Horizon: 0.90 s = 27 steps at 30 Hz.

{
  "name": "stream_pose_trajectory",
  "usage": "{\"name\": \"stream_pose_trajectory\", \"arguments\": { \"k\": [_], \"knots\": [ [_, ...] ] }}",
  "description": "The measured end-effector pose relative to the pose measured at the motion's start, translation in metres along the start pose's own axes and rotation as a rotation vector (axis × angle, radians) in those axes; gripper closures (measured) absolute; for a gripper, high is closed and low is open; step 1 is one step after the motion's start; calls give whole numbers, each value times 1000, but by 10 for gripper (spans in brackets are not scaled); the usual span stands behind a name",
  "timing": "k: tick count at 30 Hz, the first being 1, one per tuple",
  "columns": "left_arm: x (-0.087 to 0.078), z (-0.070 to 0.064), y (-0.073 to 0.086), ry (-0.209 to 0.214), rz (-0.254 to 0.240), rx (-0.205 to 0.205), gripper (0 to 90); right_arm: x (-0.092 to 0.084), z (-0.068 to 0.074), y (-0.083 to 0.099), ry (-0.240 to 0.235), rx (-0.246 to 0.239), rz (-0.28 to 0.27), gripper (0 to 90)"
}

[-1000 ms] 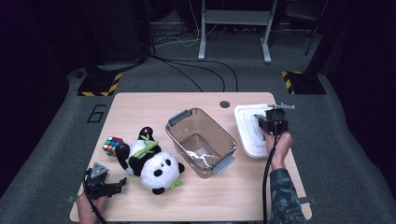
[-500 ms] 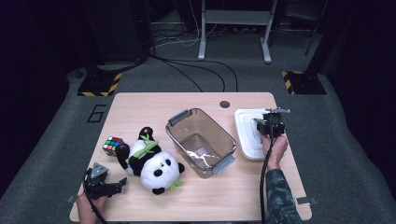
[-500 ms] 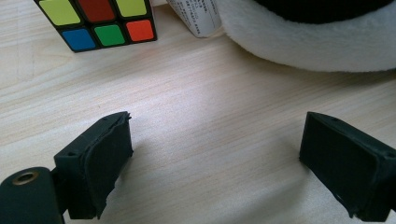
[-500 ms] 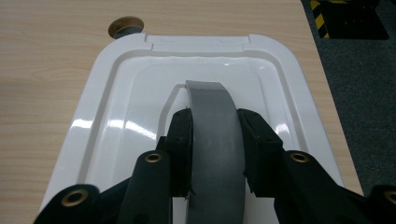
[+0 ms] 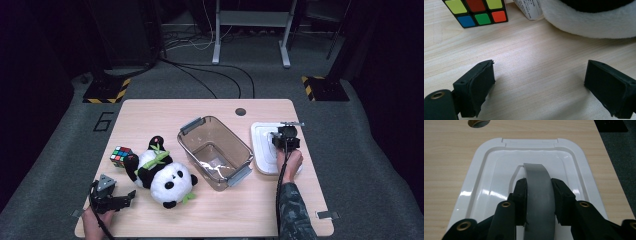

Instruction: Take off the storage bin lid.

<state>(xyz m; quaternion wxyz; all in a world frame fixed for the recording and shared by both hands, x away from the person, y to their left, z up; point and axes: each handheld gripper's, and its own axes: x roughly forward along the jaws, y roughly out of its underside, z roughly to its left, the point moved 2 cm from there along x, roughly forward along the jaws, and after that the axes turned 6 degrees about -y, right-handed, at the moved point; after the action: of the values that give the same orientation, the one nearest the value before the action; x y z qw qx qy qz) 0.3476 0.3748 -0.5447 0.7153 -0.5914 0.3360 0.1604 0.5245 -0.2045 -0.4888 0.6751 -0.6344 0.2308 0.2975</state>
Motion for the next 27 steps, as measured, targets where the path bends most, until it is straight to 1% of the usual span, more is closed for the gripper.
{"name": "stream_pose_trajectory", "arguments": {
  "k": [4, 7, 10, 11, 12, 14, 15, 16, 17, 18, 21, 23, 24, 27],
  "knots": [
    [0, 0, 0, 0, -1, 0, 92, 6, 1, 4, 14, -20, 19, 664],
    [0, 0, 0, 0, -1, -1, 92, 9, 1, 7, 8, -6, 22, 662],
    [0, 0, 0, -1, -1, 1, 92, 10, 1, 7, 5, -5, 17, 657],
    [0, 0, 0, -1, -1, 0, 92, 9, 0, 7, -2, -4, 19, 633],
    [0, 0, 0, -1, -1, 0, 92, 9, -1, 7, -6, -6, 15, 574],
    [0, 0, 0, -2, -1, 1, 92, 6, -2, 6, -8, 13, 17, 474],
    [-1, 0, 0, 2, 13, 7, 92, 4, -3, 6, -11, 10, 17, 418],
    [-1, 0, 0, 2, 12, 7, 91, 1, -4, 7, -3, 10, 18, 363],
    [-1, 0, 0, 2, 12, 7, 91, -2, -5, 7, -5, 5, 17, 332],
    [-1, 0, 0, 2, 12, 6, 92, -5, -5, 7, -16, 7, 12, 299],
    [-1, 0, 0, 0, 8, 5, 92, -19, -8, 8, -59, -3, -4, 221],
    [-1, 0, 0, 0, 8, 5, 92, -28, -8, 10, -91, -22, -8, 171],
    [0, 0, 0, -2, -1, 2, 92, -33, -8, 12, -107, -29, -12, 153],
    [0, 0, 0, -1, -1, 1, 91, -48, -8, 19, -150, -57, -19, 127]
  ]
}}
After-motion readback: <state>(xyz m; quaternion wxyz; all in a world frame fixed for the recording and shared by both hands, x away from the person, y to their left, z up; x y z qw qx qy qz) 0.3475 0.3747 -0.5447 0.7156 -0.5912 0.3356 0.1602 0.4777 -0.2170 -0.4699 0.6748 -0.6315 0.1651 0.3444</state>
